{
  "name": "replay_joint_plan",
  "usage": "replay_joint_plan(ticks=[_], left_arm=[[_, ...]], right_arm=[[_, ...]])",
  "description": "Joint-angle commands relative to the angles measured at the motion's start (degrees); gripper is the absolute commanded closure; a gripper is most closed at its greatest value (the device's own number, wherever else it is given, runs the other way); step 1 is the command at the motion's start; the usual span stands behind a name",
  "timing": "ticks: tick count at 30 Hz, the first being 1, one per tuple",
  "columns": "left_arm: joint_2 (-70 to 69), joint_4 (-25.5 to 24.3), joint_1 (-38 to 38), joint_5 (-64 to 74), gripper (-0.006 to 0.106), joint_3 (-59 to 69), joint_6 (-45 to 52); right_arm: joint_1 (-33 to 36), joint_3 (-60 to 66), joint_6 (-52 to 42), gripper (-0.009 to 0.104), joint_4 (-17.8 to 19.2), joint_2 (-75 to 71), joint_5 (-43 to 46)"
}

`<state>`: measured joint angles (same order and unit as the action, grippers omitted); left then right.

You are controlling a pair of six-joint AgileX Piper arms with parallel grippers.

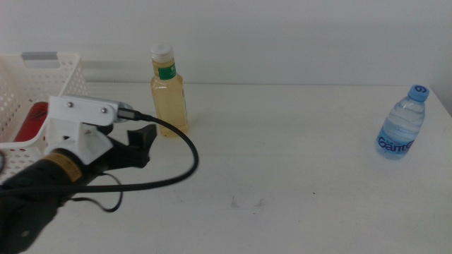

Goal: Use arms to grab the bottles and put them into the dustbin to the left of the table.

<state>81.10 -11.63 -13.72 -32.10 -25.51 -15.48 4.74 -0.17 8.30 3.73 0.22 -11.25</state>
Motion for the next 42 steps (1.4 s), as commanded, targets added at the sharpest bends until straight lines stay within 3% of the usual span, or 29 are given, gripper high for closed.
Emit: replay_joint_plan(ticks=[1, 8, 20, 32, 42], left_arm=[[5.0, 2.2, 0.0, -12.4, 0.007, 0.1, 3.3], [22.5, 6.2, 0.0, -28.8, 0.007, -5.9, 6.5], [33.2, 5.9, 0.0, -23.1, 0.007, -20.2, 8.0], [40.4, 2.2, 0.0, -19.8, 0.007, -29.7, 3.9], [47.8, 3.6, 0.0, -19.1, 0.007, -38.0, 3.9]], right_arm=[[0.0, 0.2, -0.4, 0.009, 0.4, -0.2, 0.6], [0.0, 0.2, -0.4, 0.009, 0.4, -0.2, 0.6], [0.0, 0.2, -0.4, 0.009, 0.4, -0.2, 0.6], [0.0, 0.2, -0.4, 0.009, 0.4, -0.2, 0.6], [0.0, 0.2, -0.4, 0.009, 0.4, -0.2, 0.6]])
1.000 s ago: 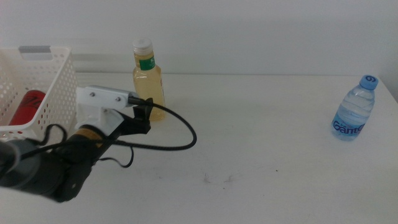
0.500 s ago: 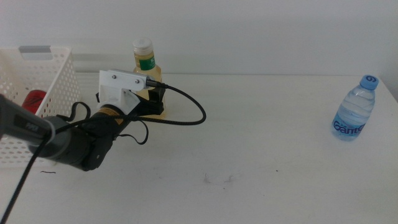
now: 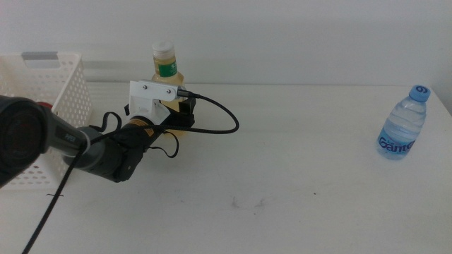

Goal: Use arms to grab the bottles and put them into the dustbin to the left of the table.

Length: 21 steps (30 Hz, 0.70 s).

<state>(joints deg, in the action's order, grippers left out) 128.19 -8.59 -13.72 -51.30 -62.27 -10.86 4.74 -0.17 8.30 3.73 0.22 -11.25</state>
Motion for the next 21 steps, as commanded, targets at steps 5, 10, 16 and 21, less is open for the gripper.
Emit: replay_joint_plan(ticks=[5, 10, 16, 21], left_arm=[[1.5, 5.9, 0.0, 0.0, 0.019, -1.8, -1.5], [-8.8, 1.5, 0.0, 8.5, 0.085, 3.0, -1.6], [-28.0, -2.1, -2.4, 35.8, 0.102, 7.3, -7.2], [-40.8, 0.4, -2.4, 67.0, 0.102, 1.8, -8.0]], right_arm=[[0.0, 0.2, -0.4, 0.009, 0.4, -0.2, 0.6], [0.0, 0.2, -0.4, 0.009, 0.4, -0.2, 0.6], [0.0, 0.2, -0.4, 0.009, 0.4, -0.2, 0.6], [0.0, 0.2, -0.4, 0.009, 0.4, -0.2, 0.6]])
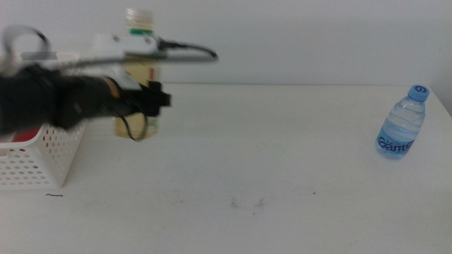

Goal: Use arms to grab the bottles and put them into the dustbin to the left of the table.

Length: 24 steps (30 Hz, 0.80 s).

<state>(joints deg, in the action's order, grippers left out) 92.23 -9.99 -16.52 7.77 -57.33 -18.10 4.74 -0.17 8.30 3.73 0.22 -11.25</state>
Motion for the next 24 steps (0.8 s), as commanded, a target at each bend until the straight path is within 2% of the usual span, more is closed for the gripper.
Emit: replay_joint_plan(ticks=[1, 2, 4, 6, 8, 13, 24], left_arm=[[-5.9, 2.8, 1.2, 14.3, 0.102, -6.2, 1.4], [-6.8, 7.3, 4.9, 29.9, 0.102, -14.1, 10.3], [-6.2, 12.6, 9.9, 43.3, 0.102, -21.7, 20.3], [-4.4, 14.5, 15.4, 53.0, 0.102, -28.8, 26.7], [-1.5, 13.9, 21.2, 60.6, 0.102, -35.6, 29.5], [7.5, 16.5, 30.3, 62.2, 0.102, -43.9, 34.2], [21.0, 13.7, 31.3, 62.2, 0.100, -43.9, 37.2]], right_arm=[[0.0, 0.2, -0.4, 0.009, 0.4, -0.2, 0.6], [0.0, 0.2, -0.4, 0.009, 0.4, -0.2, 0.6], [0.0, 0.2, -0.4, 0.009, 0.4, -0.2, 0.6], [0.0, 0.2, -0.4, 0.009, 0.4, -0.2, 0.6], [0.0, 0.2, -0.4, 0.009, 0.4, -0.2, 0.6], [0.0, 0.2, -0.4, 0.009, 0.4, -0.2, 0.6], [0.0, 0.2, -0.4, 0.009, 0.4, -0.2, 0.6]])
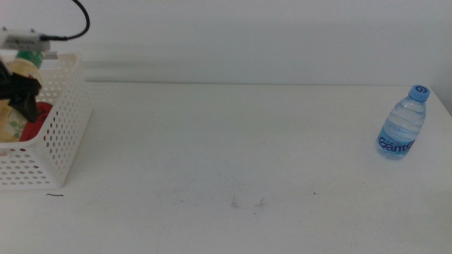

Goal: Use arms to grab the bottles and put them into the dustbin to the left of the table.

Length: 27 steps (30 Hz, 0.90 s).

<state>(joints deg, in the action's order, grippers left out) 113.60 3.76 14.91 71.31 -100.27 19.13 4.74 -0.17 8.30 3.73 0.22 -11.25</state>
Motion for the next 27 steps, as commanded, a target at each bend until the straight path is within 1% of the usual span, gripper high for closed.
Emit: replay_joint_plan(ticks=[1, 3, 5, 9, 11, 13, 15, 19, 22, 24, 26, 27], left_arm=[[0.4, -0.2, -0.1, -1.3, 0.098, -1.0, -0.3], [1.6, -0.3, -0.1, -1.3, 0.092, -1.0, -0.5], [2.2, -0.3, -0.1, -1.3, 0.078, -1.0, -0.8], [2.6, 1.2, -0.1, -2.0, 0.041, -1.0, 0.4], [2.2, 2.0, -0.1, -1.3, 0.021, -1.0, -0.1], [1.0, 3.0, -0.2, -1.3, 0.007, -1.0, -1.9], [-1.3, 4.5, -0.8, -1.3, 0.007, -1.0, -2.9], [-7.5, 10.9, -2.6, -1.3, 0.007, -1.0, -3.4], [-13.6, 16.8, -5.1, -1.3, 0.007, -0.9, 1.5], [-18.7, 20.4, -8.4, -1.3, 0.007, -0.9, 4.9], [-24.1, 22.4, -12.7, -1.3, 0.007, -0.9, 4.9], [-26.7, 22.5, -15.6, -1.3, 0.007, -0.9, 5.0]], right_arm=[[0.0, 0.2, -0.4, 0.009, 0.4, -0.2, 0.6], [0.0, 0.2, -0.4, 0.009, 0.4, -0.2, 0.6], [0.0, 0.2, -0.4, 0.009, 0.4, -0.2, 0.6], [0.0, 0.2, -0.4, 0.009, 0.4, -0.2, 0.6], [0.0, 0.2, -0.4, 0.009, 0.4, -0.2, 0.6], [0.0, 0.2, -0.4, 0.009, 0.4, -0.2, 0.6], [0.0, 0.2, -0.4, 0.009, 0.4, -0.2, 0.6], [0.0, 0.2, -0.4, 0.009, 0.4, -0.2, 0.6], [0.0, 0.2, -0.4, 0.009, 0.4, -0.2, 0.6], [0.0, 0.2, -0.4, 0.009, 0.4, -0.2, 0.6], [0.0, 0.2, -0.4, 0.009, 0.4, -0.2, 0.6], [0.0, 0.2, -0.4, 0.009, 0.4, -0.2, 0.6]])
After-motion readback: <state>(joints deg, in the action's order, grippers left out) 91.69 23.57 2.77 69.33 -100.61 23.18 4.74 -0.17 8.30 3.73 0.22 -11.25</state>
